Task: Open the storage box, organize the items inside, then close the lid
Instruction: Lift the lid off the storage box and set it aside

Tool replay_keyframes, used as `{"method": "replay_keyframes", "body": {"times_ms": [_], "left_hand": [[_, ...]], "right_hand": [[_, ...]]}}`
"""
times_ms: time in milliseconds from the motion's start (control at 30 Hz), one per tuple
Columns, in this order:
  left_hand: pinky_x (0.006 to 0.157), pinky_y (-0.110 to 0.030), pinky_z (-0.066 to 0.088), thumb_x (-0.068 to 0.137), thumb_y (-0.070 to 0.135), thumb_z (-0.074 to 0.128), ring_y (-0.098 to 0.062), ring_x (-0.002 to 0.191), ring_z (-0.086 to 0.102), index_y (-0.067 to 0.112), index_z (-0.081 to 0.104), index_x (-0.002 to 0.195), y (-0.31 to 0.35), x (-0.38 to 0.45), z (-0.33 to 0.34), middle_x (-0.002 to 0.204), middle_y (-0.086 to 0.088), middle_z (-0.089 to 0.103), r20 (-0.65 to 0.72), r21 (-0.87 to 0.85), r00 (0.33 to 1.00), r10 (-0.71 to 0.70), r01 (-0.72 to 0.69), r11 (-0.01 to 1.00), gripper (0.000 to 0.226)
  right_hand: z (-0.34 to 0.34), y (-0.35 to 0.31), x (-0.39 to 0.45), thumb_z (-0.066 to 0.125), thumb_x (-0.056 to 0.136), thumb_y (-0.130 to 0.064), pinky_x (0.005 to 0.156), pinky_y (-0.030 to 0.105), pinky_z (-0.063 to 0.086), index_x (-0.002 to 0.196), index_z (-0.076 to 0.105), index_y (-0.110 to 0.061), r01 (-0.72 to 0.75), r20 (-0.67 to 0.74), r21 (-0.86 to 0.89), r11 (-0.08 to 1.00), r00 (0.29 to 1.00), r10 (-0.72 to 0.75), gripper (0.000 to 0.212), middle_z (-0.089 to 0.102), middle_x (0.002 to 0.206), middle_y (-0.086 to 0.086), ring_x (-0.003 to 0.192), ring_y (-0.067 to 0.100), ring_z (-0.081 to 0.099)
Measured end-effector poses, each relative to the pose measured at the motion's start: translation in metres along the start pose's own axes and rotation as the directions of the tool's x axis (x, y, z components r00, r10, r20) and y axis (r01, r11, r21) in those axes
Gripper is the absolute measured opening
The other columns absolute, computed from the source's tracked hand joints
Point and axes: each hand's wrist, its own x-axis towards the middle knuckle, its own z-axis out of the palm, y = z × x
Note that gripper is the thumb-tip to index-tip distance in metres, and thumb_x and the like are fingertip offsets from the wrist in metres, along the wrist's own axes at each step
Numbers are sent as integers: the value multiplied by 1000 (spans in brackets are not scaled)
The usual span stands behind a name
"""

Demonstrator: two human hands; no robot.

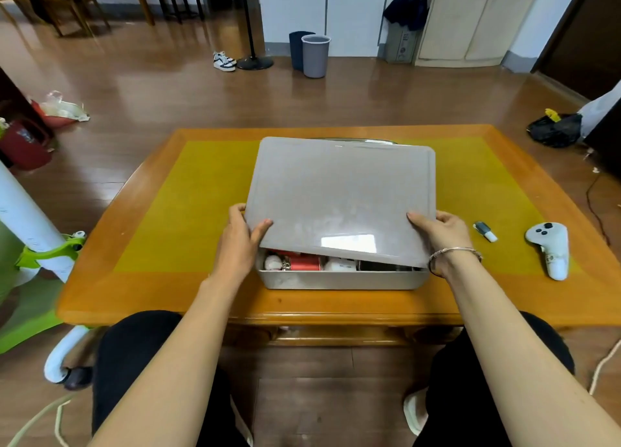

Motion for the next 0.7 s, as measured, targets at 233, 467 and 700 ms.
{"method": "replay_keyframes", "body": {"times_ms": [233, 467, 700], "left_hand": [[102, -46, 32, 95, 35, 55, -37, 124, 39, 6, 39, 138, 24, 37, -18, 138, -17, 45, 24, 345, 996, 90, -93, 934, 55], [98, -37, 40, 102, 37, 36, -21, 119, 53, 15, 33, 143, 96, 58, -52, 137, -8, 51, 117, 44, 967, 227, -233, 971, 46], [57, -25, 48, 99, 57, 20, -14, 78, 70, 21, 46, 117, 143, 59, -93, 97, -3, 70, 210, -534, 975, 72, 52, 844, 48]], "right_hand": [[23, -31, -21, 59, 88, -1, 71, 29, 58, 107, 60, -8, 67, 172, 282, 957, 978, -120, 21, 67, 96, 6, 79, 17, 66], [58, -58, -30, 63, 87, -6, 74, 18, 54, 101, 64, -22, 545, 104, 129, 829, 824, -558, 22, 68, 94, -5, 83, 1, 64], [84, -56, -37, 66, 81, 3, 60, 19, 41, 100, 71, -17, 863, 360, -191, 468, 505, -784, 28, 62, 73, -11, 66, 7, 55]]}}
